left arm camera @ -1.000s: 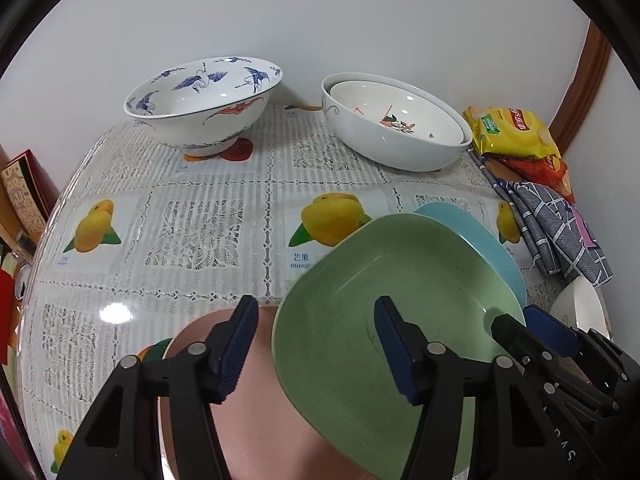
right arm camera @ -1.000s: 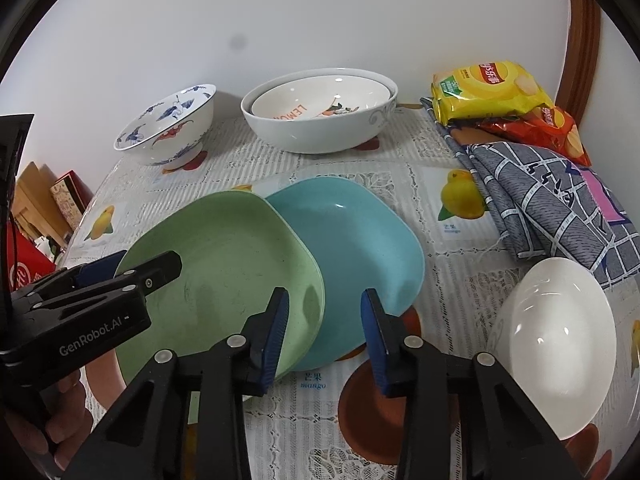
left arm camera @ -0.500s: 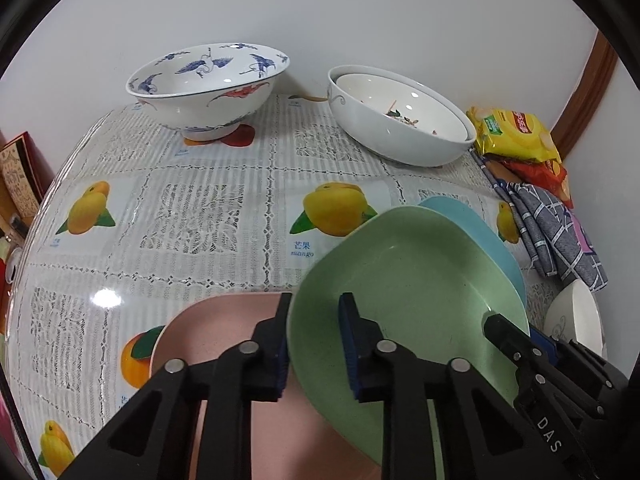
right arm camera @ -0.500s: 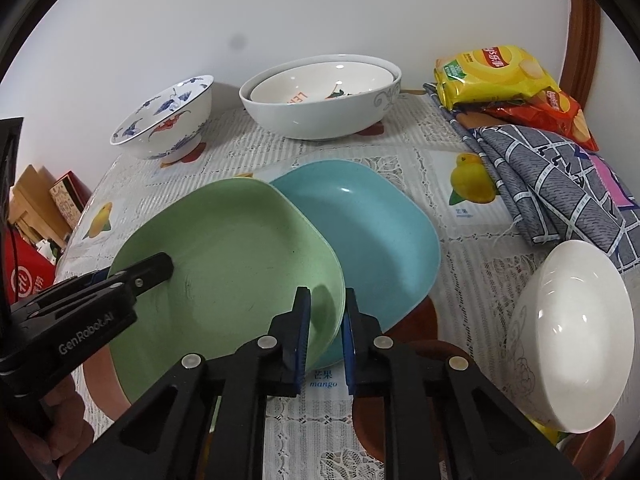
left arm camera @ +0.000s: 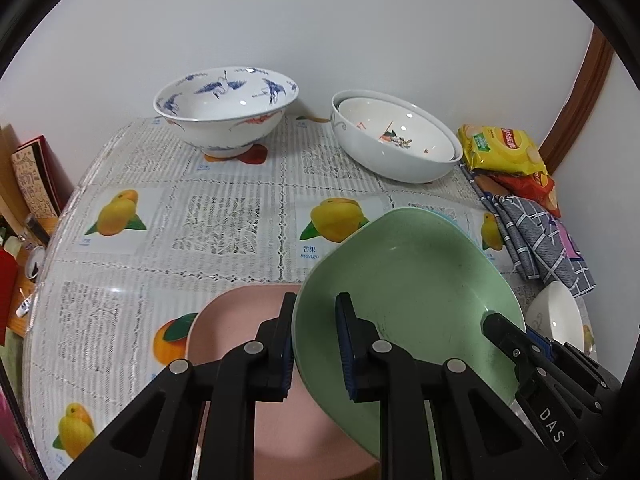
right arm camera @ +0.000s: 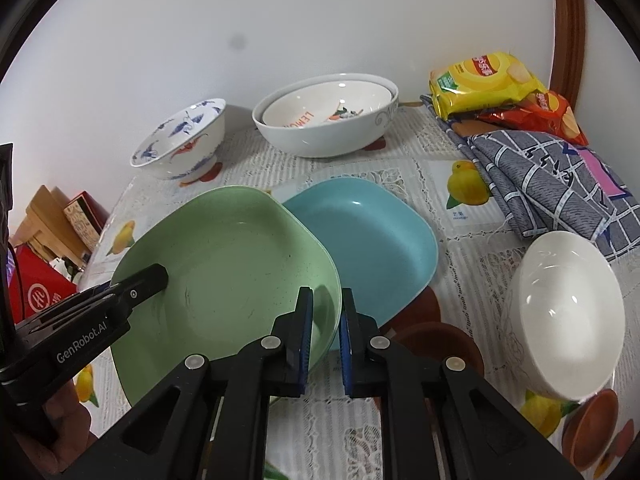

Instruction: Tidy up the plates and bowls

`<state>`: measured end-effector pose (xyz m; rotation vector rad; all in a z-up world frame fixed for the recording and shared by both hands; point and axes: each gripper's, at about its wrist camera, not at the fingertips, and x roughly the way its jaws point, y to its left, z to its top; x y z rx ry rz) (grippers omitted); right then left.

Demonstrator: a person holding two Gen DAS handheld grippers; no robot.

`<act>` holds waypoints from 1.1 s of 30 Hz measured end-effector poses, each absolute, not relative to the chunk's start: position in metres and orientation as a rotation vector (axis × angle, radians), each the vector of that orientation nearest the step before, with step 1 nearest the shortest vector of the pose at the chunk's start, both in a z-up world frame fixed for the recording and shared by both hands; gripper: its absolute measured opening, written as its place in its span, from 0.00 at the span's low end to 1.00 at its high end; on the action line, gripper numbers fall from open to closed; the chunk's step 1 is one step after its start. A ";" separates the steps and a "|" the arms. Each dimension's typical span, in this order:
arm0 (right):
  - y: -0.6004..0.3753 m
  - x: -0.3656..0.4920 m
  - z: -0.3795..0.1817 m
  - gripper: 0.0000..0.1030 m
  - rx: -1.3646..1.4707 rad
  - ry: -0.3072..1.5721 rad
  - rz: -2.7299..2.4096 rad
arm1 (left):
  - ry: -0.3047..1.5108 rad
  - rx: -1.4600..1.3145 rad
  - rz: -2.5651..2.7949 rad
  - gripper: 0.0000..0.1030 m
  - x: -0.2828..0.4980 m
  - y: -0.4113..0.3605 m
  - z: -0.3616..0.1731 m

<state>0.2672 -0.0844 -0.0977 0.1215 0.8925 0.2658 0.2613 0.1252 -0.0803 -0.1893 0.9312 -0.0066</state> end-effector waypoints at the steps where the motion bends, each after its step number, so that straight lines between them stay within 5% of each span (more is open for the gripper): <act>1: -0.084 0.263 -0.094 0.12 0.124 0.886 0.267 | 0.926 -0.191 -0.006 0.18 0.257 0.126 -0.076; 33: -0.104 0.179 -0.047 0.11 0.138 0.792 0.246 | 0.868 -0.189 -0.010 0.18 0.175 0.114 -0.028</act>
